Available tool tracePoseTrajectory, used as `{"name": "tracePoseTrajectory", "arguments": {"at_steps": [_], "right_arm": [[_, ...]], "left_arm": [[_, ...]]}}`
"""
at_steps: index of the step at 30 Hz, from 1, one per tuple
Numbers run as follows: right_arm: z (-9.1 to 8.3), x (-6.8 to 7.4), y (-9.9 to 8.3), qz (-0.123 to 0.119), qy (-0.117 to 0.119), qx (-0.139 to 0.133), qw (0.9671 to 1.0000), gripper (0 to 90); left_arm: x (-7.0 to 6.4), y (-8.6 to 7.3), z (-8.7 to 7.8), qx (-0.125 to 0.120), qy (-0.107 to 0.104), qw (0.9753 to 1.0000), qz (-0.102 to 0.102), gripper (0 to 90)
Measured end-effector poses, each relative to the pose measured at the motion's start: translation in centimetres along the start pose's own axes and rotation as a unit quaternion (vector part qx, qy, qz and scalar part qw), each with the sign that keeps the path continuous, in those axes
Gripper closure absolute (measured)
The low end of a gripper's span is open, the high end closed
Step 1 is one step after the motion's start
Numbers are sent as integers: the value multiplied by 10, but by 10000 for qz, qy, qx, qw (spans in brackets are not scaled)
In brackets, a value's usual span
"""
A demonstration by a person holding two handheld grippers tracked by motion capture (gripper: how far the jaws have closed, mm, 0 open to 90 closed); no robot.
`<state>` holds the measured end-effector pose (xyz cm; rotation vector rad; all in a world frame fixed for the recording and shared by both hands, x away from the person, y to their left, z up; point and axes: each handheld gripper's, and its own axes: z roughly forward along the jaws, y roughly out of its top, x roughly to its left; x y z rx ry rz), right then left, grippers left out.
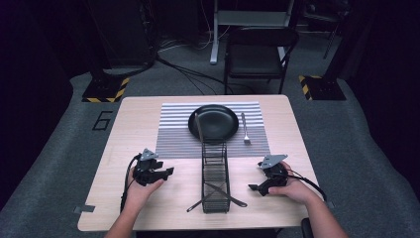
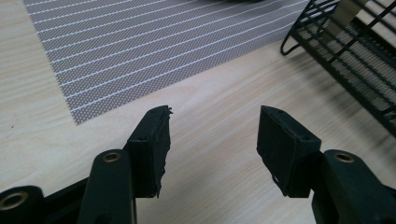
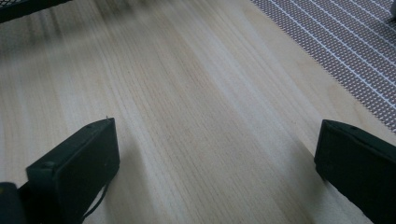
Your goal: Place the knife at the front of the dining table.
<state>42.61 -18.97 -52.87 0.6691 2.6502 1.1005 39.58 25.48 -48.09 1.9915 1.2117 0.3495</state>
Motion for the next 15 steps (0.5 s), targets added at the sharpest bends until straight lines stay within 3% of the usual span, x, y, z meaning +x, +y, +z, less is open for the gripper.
{"name": "tracePoseTrajectory", "arguments": {"at_steps": [3, 15], "right_arm": [[0, 0, 0, -39, 8, 11, 10000, 0], [0, 0, 0, -38, 8, 11, 10000, 0]], "left_arm": [[-5, 9, -4, -10, -134, 9999, -2, 452], [-23, 43, -14, -155, -269, 9992, 249, 486]]}}
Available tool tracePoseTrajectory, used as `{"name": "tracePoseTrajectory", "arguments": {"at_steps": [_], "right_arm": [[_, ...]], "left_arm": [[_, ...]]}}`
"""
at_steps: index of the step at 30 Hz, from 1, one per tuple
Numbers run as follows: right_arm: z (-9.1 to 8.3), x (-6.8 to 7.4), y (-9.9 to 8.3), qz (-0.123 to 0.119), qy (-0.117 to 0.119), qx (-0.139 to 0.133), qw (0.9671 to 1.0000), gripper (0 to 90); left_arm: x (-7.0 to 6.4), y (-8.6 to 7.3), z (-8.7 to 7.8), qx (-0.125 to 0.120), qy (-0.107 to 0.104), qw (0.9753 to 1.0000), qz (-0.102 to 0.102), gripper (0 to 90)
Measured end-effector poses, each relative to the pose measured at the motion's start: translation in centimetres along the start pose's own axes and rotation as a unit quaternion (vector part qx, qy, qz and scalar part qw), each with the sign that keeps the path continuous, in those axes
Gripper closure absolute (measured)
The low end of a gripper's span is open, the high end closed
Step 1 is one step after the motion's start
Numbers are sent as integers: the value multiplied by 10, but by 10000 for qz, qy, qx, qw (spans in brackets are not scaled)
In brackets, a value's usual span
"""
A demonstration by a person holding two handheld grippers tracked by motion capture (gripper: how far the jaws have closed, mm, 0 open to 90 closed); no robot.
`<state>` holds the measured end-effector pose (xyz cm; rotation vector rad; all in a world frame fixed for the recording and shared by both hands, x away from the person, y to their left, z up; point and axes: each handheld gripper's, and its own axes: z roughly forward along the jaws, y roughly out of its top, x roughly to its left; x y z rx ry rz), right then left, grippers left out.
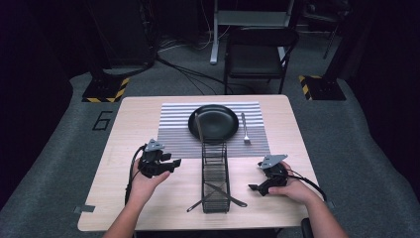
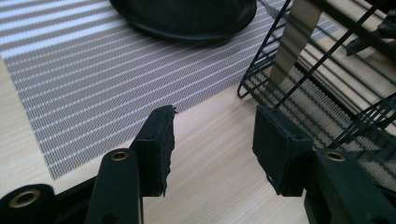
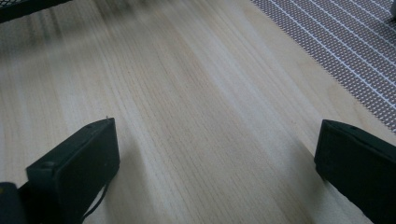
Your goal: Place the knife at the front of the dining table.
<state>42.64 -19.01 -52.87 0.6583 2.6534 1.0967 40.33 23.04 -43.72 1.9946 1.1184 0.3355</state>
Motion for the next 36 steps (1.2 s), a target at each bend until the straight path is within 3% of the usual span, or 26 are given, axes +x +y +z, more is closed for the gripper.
{"name": "tracePoseTrajectory", "arguments": {"at_steps": [10, 20, 36], "right_arm": [[0, 0, 0, 0, -2, 1, 10000, 0], [0, 0, 0, 0, 0, 0, 10000, 0], [0, 0, 0, 0, 0, 0, 10000, 0]], "left_arm": [[-17, 37, -3, -198, -109, 9995, 203, 520], [-28, 60, 3, -269, -265, 9987, 337, 548], [-37, 76, 23, -282, -418, 9978, 434, 628]]}}
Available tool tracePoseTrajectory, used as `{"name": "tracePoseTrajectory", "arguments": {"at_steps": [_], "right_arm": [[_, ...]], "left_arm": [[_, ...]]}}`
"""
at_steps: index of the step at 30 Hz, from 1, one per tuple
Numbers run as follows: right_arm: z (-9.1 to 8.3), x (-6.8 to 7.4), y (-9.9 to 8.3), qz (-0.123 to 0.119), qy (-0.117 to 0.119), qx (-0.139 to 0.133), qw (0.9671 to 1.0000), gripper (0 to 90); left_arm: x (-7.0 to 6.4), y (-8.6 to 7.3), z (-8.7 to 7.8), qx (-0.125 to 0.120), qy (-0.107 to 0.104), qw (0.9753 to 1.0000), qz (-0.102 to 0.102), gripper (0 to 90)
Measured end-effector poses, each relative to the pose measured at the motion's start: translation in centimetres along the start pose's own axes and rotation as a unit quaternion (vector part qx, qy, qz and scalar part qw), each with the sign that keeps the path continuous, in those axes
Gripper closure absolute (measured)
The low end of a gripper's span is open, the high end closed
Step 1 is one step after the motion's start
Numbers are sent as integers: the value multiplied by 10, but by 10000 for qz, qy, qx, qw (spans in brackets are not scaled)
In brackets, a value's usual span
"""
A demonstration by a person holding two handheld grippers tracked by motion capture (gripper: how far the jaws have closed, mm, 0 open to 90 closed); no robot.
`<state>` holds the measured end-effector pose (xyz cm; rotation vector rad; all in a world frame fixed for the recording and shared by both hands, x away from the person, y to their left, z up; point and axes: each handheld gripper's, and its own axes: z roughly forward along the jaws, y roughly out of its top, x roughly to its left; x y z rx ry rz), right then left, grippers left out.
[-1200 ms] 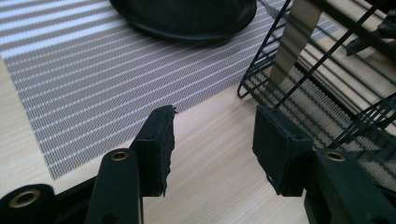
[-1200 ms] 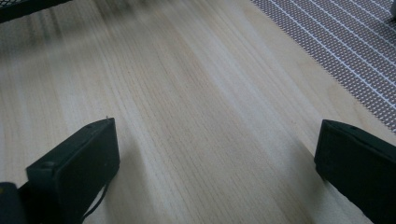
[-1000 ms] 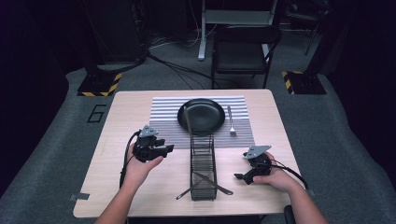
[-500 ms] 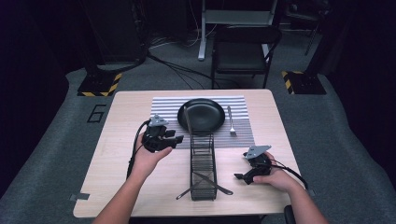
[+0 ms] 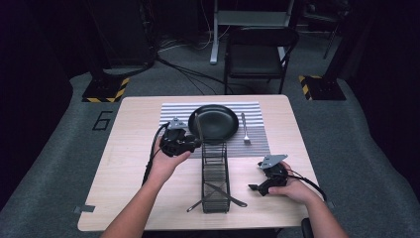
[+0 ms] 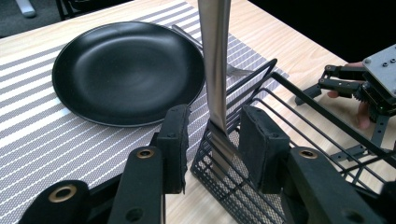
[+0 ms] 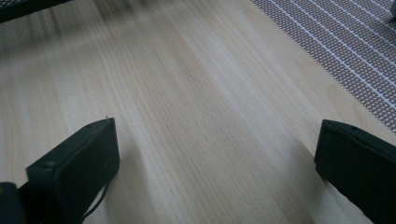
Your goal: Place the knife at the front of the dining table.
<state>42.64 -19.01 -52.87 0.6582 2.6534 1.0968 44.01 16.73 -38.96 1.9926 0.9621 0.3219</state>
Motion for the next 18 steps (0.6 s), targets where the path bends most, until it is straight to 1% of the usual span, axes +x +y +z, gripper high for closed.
{"name": "tracePoseTrajectory", "arguments": {"at_steps": [5, 9, 10, 13, 18], "right_arm": [[0, 0, 0, 0, -1, 1, 10000, 0], [0, 0, 0, 1, 0, 2, 10000, 0], [0, 0, 0, 0, -1, 1, 10000, 0], [0, 0, 0, 1, 0, 1, 10000, 0], [0, 0, 0, 0, 1, 2, 10000, 0]], "left_arm": [[-1, 3, 7, -9, -53, 10000, -42, 649], [-1, 3, 12, 31, -37, 10000, 0, 661], [-1, 3, 15, 13, -32, 10000, -22, 671], [-1, 3, 16, -21, -37, 10000, -32, 682], [-2, 5, 20, -55, -63, 9999, -62, 727]]}}
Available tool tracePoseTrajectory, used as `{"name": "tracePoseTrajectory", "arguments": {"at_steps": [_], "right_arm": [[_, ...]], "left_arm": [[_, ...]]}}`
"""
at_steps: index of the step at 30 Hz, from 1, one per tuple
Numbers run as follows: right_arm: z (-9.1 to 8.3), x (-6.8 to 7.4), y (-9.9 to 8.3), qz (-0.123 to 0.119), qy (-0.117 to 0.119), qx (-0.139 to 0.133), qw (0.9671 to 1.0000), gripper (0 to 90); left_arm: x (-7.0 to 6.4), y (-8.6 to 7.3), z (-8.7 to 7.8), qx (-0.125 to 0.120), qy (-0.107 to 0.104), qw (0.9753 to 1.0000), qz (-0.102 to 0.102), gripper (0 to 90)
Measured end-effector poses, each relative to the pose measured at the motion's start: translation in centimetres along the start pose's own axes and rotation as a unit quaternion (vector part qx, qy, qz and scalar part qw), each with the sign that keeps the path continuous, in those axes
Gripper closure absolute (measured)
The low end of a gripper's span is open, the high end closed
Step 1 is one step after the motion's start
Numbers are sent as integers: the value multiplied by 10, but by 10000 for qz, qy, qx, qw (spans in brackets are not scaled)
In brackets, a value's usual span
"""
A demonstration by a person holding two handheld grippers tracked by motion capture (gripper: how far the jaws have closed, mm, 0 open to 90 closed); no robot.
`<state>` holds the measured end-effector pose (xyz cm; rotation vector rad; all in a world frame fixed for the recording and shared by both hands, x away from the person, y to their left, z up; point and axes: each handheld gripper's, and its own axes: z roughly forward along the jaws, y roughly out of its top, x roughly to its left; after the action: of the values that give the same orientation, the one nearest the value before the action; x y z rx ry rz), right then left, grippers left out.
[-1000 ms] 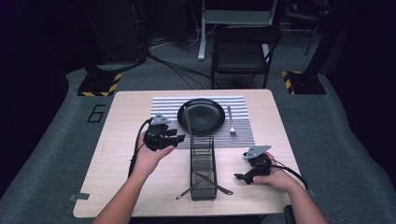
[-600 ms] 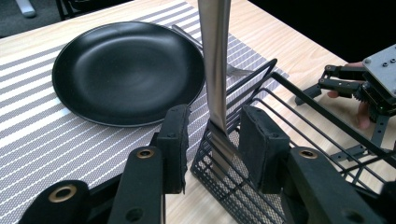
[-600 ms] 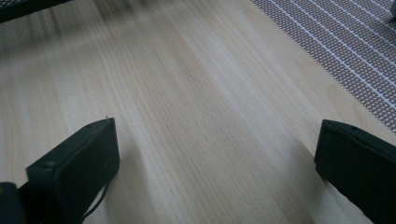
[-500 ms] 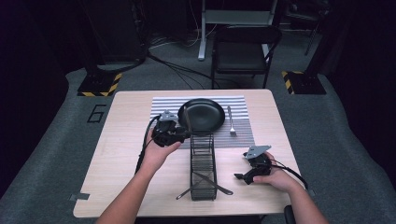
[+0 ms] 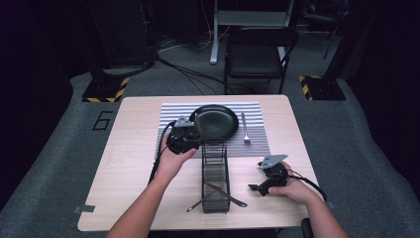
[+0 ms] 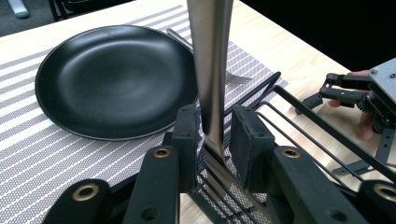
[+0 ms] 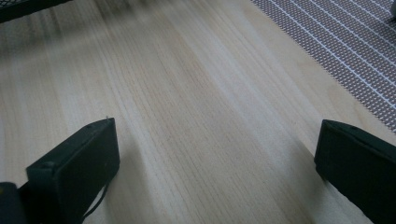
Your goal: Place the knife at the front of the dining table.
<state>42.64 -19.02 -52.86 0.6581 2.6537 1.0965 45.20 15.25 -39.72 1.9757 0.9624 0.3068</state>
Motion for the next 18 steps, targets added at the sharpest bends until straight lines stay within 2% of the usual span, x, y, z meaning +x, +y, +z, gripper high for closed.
{"name": "tracePoseTrajectory", "arguments": {"at_steps": [5, 10, 15, 18], "right_arm": [[0, 0, 0, -1, 0, -1, 10000, 0], [0, 0, 0, 1, 1, 0, 10000, 0], [0, 0, 0, -1, 1, 0, 10000, 0], [0, 0, 0, 1, 2, 0, 10000, 0]], "left_arm": [[-1, 1, 1, -9, 60, 10000, 71, 779], [-5, 0, -1, -50, 185, 9997, 162, 788], [-9, -3, -3, -101, 166, 9996, 209, 798], [-14, -4, -4, -119, 83, 9995, 290, 807]]}}
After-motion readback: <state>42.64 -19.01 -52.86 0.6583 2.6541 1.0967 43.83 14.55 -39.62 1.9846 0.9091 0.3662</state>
